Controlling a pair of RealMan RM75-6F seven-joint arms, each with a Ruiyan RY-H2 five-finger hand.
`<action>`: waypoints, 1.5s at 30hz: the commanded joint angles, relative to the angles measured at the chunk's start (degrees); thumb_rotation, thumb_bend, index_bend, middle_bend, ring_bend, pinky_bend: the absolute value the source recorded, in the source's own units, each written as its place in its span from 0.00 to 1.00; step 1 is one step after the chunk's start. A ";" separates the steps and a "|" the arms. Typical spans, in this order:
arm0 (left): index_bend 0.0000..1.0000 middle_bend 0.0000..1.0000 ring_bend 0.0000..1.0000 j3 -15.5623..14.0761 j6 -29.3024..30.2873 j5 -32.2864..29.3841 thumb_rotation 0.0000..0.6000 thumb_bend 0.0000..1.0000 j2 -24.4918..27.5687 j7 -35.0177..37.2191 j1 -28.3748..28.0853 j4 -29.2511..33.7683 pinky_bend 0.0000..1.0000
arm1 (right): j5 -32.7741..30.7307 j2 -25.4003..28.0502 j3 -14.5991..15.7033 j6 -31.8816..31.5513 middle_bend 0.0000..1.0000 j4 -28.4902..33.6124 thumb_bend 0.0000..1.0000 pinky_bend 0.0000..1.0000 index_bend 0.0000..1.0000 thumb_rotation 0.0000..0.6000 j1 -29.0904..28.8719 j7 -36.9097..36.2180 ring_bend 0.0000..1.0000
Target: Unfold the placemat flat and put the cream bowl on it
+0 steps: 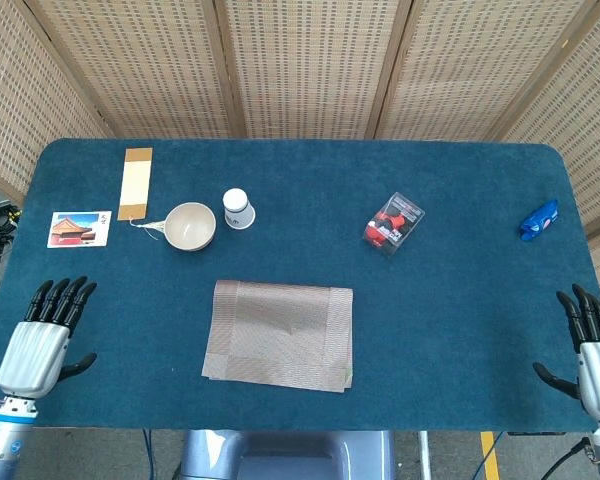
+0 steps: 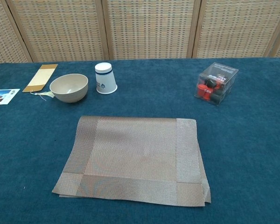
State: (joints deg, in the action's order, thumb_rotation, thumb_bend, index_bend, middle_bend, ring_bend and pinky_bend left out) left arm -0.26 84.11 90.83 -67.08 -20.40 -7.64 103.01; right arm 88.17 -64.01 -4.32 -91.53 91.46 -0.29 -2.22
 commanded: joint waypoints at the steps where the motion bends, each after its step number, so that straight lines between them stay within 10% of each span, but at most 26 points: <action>1: 0.00 0.00 0.00 -0.22 -0.60 0.23 1.00 0.05 -0.53 -0.66 -0.26 -0.28 0.00 | -0.07 0.05 0.03 0.08 0.00 -0.03 0.06 0.00 0.05 1.00 0.02 -0.10 0.00; 11: 0.01 0.00 0.00 -2.18 -8.12 2.22 1.00 0.07 -6.60 -7.70 -3.61 -2.70 0.00 | -0.88 0.58 0.52 0.93 0.00 0.52 0.06 0.00 0.06 1.00 0.44 -0.65 0.00; 20: 0.33 0.00 0.00 -2.58 -12.80 2.78 1.00 0.21 -13.33 -12.48 -6.17 -6.36 0.00 | -0.90 0.76 0.62 0.95 0.00 0.69 0.06 0.00 0.08 1.00 0.64 -1.21 0.00; 30: 0.46 0.00 0.00 -3.00 -16.38 1.73 1.00 0.33 -19.42 -14.82 -7.93 -10.72 0.00 | -0.98 1.25 0.28 0.40 0.00 0.43 0.06 0.00 0.08 1.00 0.91 -3.43 0.00; 45: 0.48 0.00 0.00 -4.01 -17.39 1.61 1.00 0.34 -24.60 -15.50 -8.89 -14.81 0.00 | -1.18 1.58 0.22 0.69 0.00 0.38 0.06 0.00 0.08 1.00 0.97 -4.71 0.00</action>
State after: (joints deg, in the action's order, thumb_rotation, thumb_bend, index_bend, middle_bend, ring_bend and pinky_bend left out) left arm -4.25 66.78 92.49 -91.60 -35.92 -16.48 88.26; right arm 86.98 -62.43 -4.12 -90.85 91.83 0.70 -6.94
